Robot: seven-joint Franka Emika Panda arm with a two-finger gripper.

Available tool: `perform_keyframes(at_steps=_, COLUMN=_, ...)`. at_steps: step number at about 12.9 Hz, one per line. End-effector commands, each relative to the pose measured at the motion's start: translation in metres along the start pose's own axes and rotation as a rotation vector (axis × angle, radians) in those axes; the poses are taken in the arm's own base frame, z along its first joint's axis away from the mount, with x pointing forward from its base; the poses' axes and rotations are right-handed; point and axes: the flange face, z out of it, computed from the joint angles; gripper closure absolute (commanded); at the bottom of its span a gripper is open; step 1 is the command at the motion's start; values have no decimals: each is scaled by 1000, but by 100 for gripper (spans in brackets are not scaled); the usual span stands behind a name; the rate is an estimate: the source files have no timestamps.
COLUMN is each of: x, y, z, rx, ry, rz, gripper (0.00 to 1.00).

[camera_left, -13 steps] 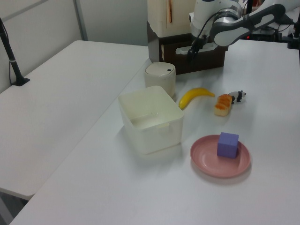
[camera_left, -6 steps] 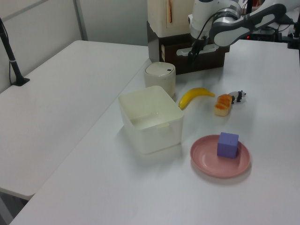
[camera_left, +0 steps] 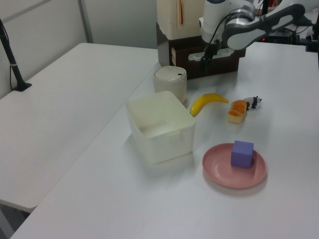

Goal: Slide the drawer open
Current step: 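Pull the drawer handle outward with the gripper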

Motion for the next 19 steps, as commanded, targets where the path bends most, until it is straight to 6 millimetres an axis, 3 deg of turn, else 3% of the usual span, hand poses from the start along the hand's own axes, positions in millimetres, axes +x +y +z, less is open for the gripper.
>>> perform_keyframes(at_steps=1, x=-29, y=-60, z=-11, rx=36, ry=-93, rz=-1, gripper=0)
perform_keyframes(at_steps=5, x=-27, y=-61, z=-15, rx=46, ry=-86, rz=4, gripper=0)
perform_keyframes(at_steps=12, x=-9, y=-13, z=-37, rx=71, ry=-40, rz=110, gripper=0)
perform_keyframes(at_steps=19, x=1, y=14, z=-51, rx=143, ry=-30, rz=210, gripper=0)
